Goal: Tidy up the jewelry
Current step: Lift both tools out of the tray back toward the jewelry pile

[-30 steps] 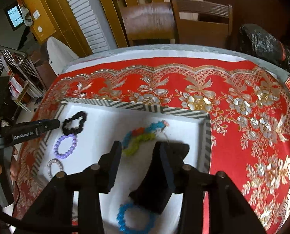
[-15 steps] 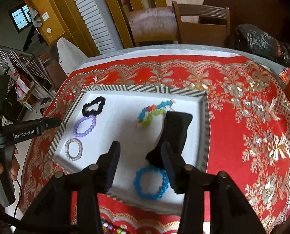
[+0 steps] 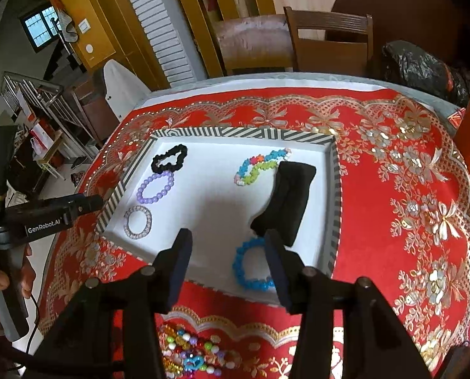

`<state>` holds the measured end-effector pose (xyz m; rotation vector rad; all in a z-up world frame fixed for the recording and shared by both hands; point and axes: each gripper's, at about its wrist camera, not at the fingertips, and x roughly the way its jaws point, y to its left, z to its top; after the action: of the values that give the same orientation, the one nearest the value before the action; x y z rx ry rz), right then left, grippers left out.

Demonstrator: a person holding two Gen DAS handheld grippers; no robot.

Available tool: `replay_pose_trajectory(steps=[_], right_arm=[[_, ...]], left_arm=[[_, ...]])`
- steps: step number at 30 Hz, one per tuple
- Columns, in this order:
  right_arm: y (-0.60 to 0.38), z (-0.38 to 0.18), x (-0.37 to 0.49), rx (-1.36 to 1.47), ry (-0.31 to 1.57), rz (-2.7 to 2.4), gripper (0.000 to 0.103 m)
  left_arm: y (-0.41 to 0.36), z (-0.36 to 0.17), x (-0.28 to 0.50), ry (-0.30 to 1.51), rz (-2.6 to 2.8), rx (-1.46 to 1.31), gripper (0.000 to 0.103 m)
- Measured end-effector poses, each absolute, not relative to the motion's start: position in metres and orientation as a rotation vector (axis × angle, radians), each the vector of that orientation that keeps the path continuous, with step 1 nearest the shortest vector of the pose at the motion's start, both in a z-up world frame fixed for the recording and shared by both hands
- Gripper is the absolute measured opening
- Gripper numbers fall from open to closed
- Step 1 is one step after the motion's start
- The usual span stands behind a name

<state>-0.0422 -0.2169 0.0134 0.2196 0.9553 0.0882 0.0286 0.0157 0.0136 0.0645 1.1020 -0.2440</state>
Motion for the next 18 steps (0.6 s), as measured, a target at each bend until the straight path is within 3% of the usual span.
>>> replay_pose_trajectory(steps=[18], right_arm=[[-0.209,0.019,-0.115,0.208,0.96,0.072,0.053]], left_arm=[[0.023,0.017,-0.047,1.064,-0.286,0.161,0.03]])
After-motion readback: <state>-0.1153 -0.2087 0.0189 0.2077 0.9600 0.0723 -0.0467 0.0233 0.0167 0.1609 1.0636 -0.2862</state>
